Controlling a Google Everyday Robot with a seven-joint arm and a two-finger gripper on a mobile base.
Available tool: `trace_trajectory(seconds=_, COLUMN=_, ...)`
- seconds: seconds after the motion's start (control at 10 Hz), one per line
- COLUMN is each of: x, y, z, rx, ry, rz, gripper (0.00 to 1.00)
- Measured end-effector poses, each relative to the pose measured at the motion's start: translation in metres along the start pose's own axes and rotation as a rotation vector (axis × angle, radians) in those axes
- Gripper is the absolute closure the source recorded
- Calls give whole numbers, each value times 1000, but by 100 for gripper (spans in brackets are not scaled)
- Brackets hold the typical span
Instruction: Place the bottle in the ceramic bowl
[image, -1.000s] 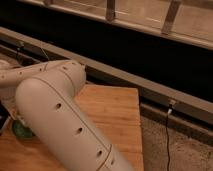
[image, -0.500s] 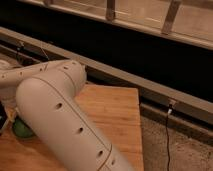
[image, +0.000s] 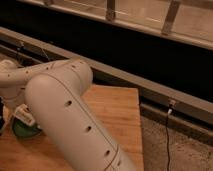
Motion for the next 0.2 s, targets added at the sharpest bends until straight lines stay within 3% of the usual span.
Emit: trace_trajectory(seconds=0.2, x=1, y=0, z=0, rx=2, ry=4, rz=0, gripper=20)
